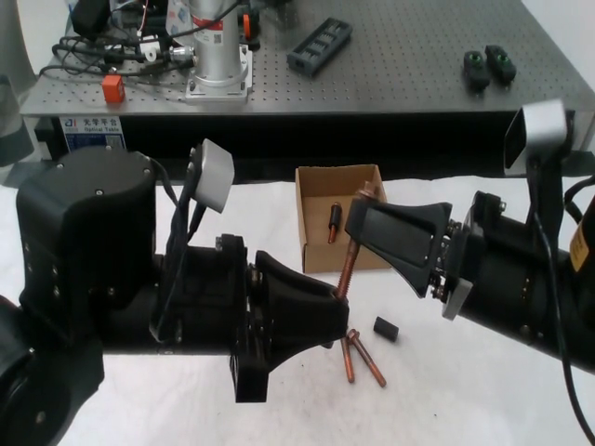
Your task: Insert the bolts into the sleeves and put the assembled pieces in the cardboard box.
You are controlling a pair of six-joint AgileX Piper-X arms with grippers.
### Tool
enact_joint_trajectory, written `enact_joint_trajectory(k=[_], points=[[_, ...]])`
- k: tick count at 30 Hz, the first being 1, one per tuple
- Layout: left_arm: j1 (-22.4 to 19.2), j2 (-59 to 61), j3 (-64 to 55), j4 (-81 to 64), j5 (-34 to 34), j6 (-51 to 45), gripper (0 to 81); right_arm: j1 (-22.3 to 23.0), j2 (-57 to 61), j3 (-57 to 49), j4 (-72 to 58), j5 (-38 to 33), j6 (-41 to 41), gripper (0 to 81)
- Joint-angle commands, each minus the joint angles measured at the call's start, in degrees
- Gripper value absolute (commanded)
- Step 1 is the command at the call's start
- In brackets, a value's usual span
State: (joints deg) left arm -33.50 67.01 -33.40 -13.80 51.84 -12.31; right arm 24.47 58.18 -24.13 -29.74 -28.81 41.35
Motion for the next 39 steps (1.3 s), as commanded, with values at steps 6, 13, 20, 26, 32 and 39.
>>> enact_joint_trajectory(k=[6,13,20,26,32,39], points=[[-0.01,-0.68,-0.8,-3.07,0.38,0.97,0.6,0.31,0.08,-0.01,1.13,-1.66,-0.28,3.8],[-0.01,-0.68,-0.8,-3.07,-4.02,0.94,0.6,0.31,0.08,-0.01,1.13,-3.4,-2.44,3.8],[-0.01,-0.68,-0.8,-3.22,-4.75,1.47,0.6,0.31,0.08,-0.01,1.13,-8.27,-5.26,16.5],[-0.01,-0.68,-0.8,-8.3,-7.41,2.05,0.6,-3.52,-0.14,-0.01,3.05,-8.17,-5.41,46.1],[0.19,2.68,-3.26,-11.17,-27.96,-4.15,0.6,-15.37,-4.6,-0.01,15.3,-10.42,-11.1,44.1],[0.23,24.87,-27.02,3.77,-40.39,-4.46,0.6,-19.34,-7.62,-2.74,44.99,-1.6,-29.94,44.1]])
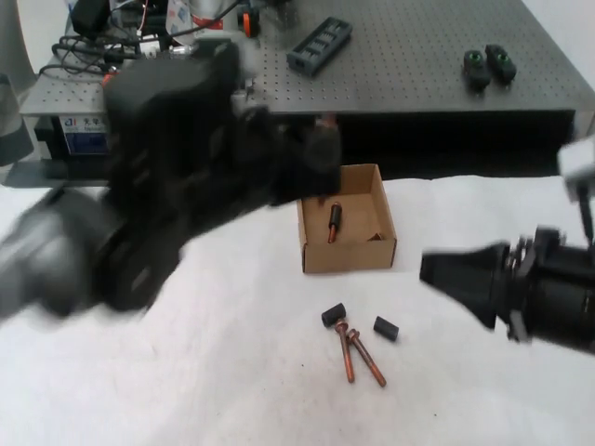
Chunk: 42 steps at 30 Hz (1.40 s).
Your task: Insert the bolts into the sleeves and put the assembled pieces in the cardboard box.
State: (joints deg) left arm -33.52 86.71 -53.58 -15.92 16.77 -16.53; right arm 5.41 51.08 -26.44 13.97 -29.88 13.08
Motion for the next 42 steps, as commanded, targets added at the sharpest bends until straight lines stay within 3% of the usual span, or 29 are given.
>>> enact_joint_trajectory(k=[1,5,11,15,19,27,33,39,42], points=[[0.32,9.4,-12.28,10.84,-6.64,1.5,0.6,0.15,-0.39,-1.0,5.27,2.53,-4.53,44.1],[0.32,26.5,-35.02,31.68,-8.9,8.0,0.6,0.85,-0.39,-1.96,15.34,13.05,-9.78,44.1],[0.4,46.4,-64.32,52.18,-12.42,11.65,0.6,0.93,-0.39,-1.96,20.96,17.29,-10.37,44.1],[0.4,54.05,-73.91,57.23,-15.04,13.16,0.6,0.93,0.82,-2.25,21.91,18.99,-12.48,43.3],[0.85,56.13,-75.94,59.82,-15.15,13.16,1.5,0.93,8.34,-5.44,23.66,20.01,-14.58,42.1],[1.01,55.49,-75.94,62.46,-14.78,12.71,31.3,3.65,30.74,-19.49,20.4,23.07,-22.08,42.1],[1.44,47.48,-75.94,71.14,-17.33,15.93,31.8,6.95,48.11,-32.94,23.47,27.18,-26.68,42.1],[2.69,40.62,-73.63,77.53,-19.24,16.53,31.8,10.05,56.62,-41.26,26.42,32.85,-29.5,42.1],[2.71,37.86,-68.88,79.11,-19.24,16.53,30.6,10.46,58.38,-42.8,27.85,33.18,-30.33,35.2]])
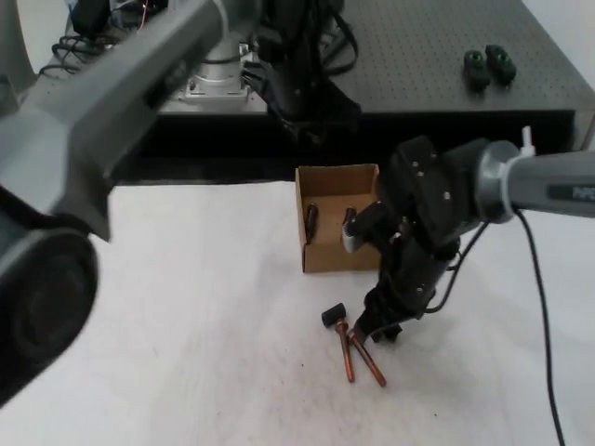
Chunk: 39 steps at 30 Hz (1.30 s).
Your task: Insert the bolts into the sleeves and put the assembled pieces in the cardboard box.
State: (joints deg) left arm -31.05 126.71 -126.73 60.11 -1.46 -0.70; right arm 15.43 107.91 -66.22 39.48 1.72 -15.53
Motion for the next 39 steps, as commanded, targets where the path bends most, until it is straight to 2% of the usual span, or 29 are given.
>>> enact_joint_trajectory(k=[1,6,7,12,14,22,32,39], points=[[0.25,-3.15,6.26,3.26,-1.01,0.7,29.7,0.42,1.71,-3.18,2.72,1.56,-1.84,30.5],[0.25,-8.84,16.58,2.79,3.4,-2.62,28.5,0.42,1.68,-3.24,3.99,4.26,-2.24,0.8],[0.25,-9.9,18.6,2.67,4.31,-4.19,28.5,0.42,1.66,-3.24,4.12,5.11,-2.24,3.6],[-0.59,-12.53,26.26,1.84,12.99,-7.52,28.5,-1.55,-0.15,-3.13,4.17,6.29,-0.7,3.9],[-1.97,-12.5,28.45,1.55,14.12,-8.21,28.5,-3.01,-2.36,-2.51,3.94,6.13,0.8,3.9],[-9.13,-11.87,35.79,-10.95,13.0,-10.96,28.8,-10.68,-18.95,7.24,3.64,0.61,5.87,3.9],[-9.63,-6.4,35.95,-11.68,13.99,-15.25,28.8,-11.76,-39.54,19.26,3.18,0.61,10.82,3.9],[-9.8,-4.22,36.12,-11.6,14.02,-15.76,28.8,-11.76,-45.42,20.83,3.66,0.61,10.82,3.9]])
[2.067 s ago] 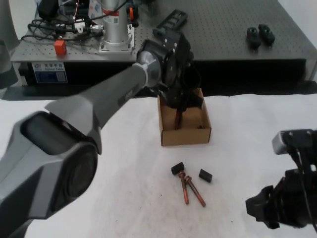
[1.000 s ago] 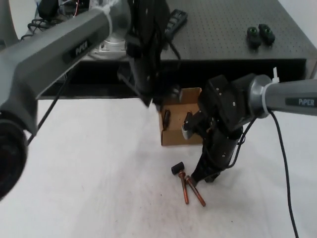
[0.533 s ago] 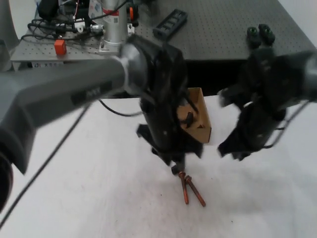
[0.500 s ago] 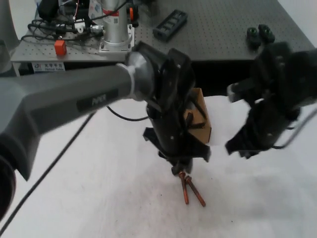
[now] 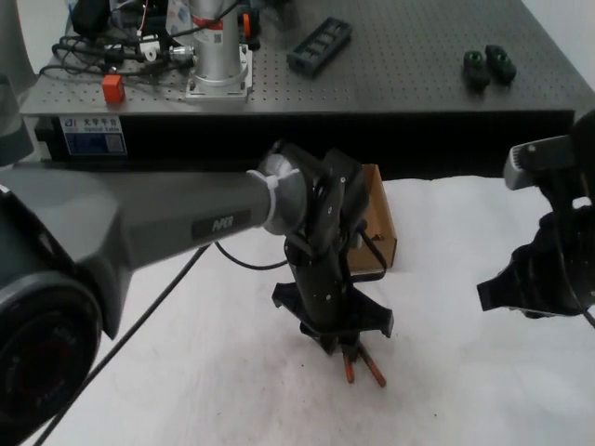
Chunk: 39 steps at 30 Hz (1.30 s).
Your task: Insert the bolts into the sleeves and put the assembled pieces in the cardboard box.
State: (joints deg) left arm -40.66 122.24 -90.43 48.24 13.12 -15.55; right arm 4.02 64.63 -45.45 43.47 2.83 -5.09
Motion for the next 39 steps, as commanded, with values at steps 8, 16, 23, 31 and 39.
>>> enact_joint_trajectory(k=[8,16,23,31,39], points=[[-0.19,1.69,-0.18,1.06,-5.25,-0.77,20.6,-0.35,-4.63,0.07,-0.04,-0.5,1.59,3.9],[-0.19,0.06,-0.28,-1.37,-1.54,0.48,0.6,-0.35,-5.47,0.31,1.93,-2.28,1.59,3.9],[1.29,-16.57,7.99,-11.39,0.17,4.78,0.6,-0.35,-12.65,9.39,-2.88,-16.87,4.11,3.9],[5.41,-35.03,35.43,-58.48,26.38,-8.42,0.6,6.85,-12.68,23.41,-36.23,-43.25,23.86,3.9],[5.41,-36.49,41.27,-71.9,31.42,-17.05,0.6,12.17,-2.42,23.83,-64.74,-41.64,37.87,3.9]])
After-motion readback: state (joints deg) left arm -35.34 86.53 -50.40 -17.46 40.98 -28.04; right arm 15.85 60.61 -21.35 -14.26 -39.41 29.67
